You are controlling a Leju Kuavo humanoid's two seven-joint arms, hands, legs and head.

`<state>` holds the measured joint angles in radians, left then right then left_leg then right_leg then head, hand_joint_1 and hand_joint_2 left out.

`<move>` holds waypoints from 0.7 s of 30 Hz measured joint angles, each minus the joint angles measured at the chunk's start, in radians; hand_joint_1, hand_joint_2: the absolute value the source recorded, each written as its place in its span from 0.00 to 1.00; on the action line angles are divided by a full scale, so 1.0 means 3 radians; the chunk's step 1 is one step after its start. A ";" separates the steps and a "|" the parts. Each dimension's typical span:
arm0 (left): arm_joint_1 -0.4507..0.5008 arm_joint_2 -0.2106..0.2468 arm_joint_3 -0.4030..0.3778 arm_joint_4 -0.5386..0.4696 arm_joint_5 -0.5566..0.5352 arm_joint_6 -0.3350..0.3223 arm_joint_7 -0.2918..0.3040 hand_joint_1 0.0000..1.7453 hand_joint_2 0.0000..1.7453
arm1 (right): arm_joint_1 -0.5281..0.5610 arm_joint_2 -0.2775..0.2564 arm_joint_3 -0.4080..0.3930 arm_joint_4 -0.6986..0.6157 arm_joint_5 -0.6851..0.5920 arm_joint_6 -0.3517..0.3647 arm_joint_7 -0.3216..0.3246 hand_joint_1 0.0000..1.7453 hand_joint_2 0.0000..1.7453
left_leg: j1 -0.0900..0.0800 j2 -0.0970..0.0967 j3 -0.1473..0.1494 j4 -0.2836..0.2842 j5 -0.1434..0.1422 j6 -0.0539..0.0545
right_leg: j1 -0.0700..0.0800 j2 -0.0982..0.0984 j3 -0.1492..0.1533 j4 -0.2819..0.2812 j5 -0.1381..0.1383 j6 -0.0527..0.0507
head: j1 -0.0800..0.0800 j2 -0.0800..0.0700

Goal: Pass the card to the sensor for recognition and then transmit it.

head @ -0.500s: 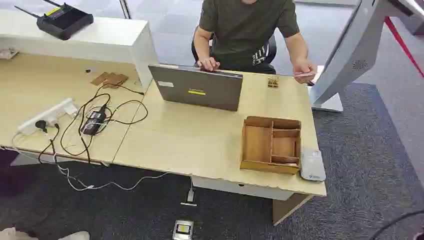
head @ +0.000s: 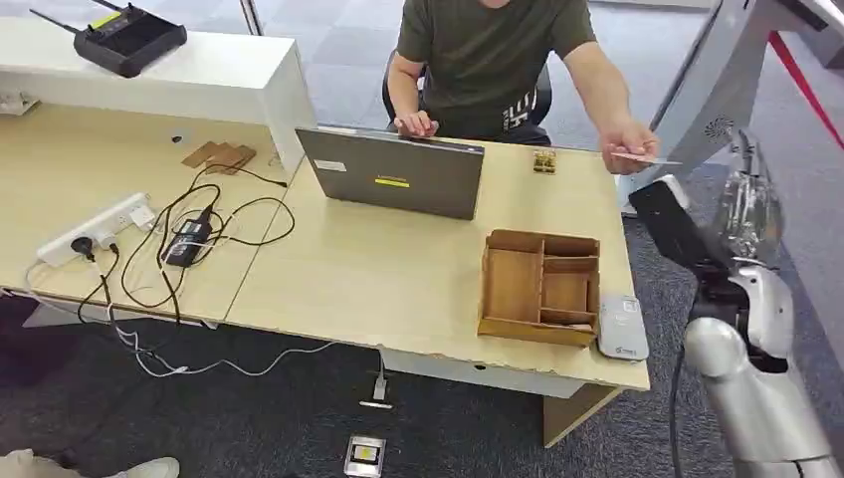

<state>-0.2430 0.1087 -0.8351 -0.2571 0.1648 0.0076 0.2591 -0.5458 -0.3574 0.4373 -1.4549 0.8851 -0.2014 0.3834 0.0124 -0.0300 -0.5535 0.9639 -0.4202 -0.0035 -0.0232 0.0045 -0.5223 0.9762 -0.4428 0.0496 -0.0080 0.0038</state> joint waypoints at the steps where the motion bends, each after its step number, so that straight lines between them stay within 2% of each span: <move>1: -0.0008 -0.0005 -0.0006 0.0000 -0.0009 0.0000 0.0016 0.00 1.00 | -0.0052 0.0025 0.0074 0.0076 0.0060 0.0018 -0.0006 0.00 1.00 | 0.0000 -0.0001 -0.0001 0.0000 0.0000 0.0000 | 0.0000 0.0000 -0.0002 0.0000 0.0000 0.0000 | -0.0001 0.0000; 6: -0.0015 -0.0025 -0.0032 0.0000 -0.0018 0.0001 0.0072 0.00 1.00 | -0.0240 0.0150 0.0422 0.0478 0.0202 0.0014 -0.0006 0.00 1.00 | 0.0000 0.0000 -0.0004 0.0001 0.0000 0.0000 | 0.0000 0.0000 -0.0007 0.0000 0.0000 0.0000 | 0.0000 0.0000; 7: -0.0016 -0.0029 -0.0038 0.0000 -0.0018 0.0001 0.0075 0.00 1.00 | -0.0266 0.0173 0.0475 0.0555 0.0215 -0.0015 -0.0014 0.20 1.00 | 0.0000 0.0000 -0.0004 0.0001 0.0000 0.0000 | 0.0000 0.0000 -0.0007 0.0000 0.0000 0.0000 | -0.0001 0.0000; 8: -0.0016 -0.0032 -0.0044 0.0000 -0.0018 0.0001 0.0080 0.00 1.00 | -0.0286 0.0192 0.0520 0.0623 0.0222 -0.0047 -0.0023 0.20 1.00 | 0.0000 0.0000 -0.0005 0.0001 0.0000 0.0000 | 0.0000 0.0000 -0.0008 0.0000 0.0000 0.0000 | 0.0000 0.0000; 9: -0.0016 -0.0034 -0.0047 0.0000 -0.0018 0.0001 0.0081 0.00 1.00 | -0.0300 0.0203 0.0558 0.0674 0.0225 -0.0075 -0.0031 1.00 1.00 | 0.0000 0.0000 -0.0006 0.0001 0.0000 0.0000 | 0.0000 0.0000 -0.0009 0.0000 0.0000 0.0000 | -0.0001 0.0000; 16: -0.0020 -0.0041 -0.0062 0.0000 -0.0016 -0.0019 0.0089 0.00 1.00 | -0.0366 0.0255 0.0744 0.0914 0.0175 -0.0187 -0.0044 0.98 1.00 | 0.0000 0.0002 -0.0007 0.0001 0.0000 0.0000 | 0.0000 0.0000 -0.0012 0.0000 0.0000 0.0000 | 0.0000 0.0000; 21: -0.0019 -0.0041 -0.0075 0.0000 -0.0005 -0.0018 0.0089 0.00 1.00 | -0.0369 0.0255 0.0808 0.0950 0.0081 -0.0273 -0.0072 1.00 1.00 | 0.0000 0.0003 -0.0007 0.0002 0.0000 0.0000 | 0.0000 0.0001 -0.0014 0.0000 0.0000 0.0000 | -0.0001 0.0000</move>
<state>-0.2486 0.0965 -0.8576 -0.2571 0.1633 0.0023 0.2857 -0.6565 -0.2808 0.6798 -1.1700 0.9094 -0.2834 0.3616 0.0124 -0.0291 -0.5555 0.9644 -0.4202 -0.0035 -0.0233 0.0047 -0.5264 0.9761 -0.4427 0.0496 -0.0084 0.0038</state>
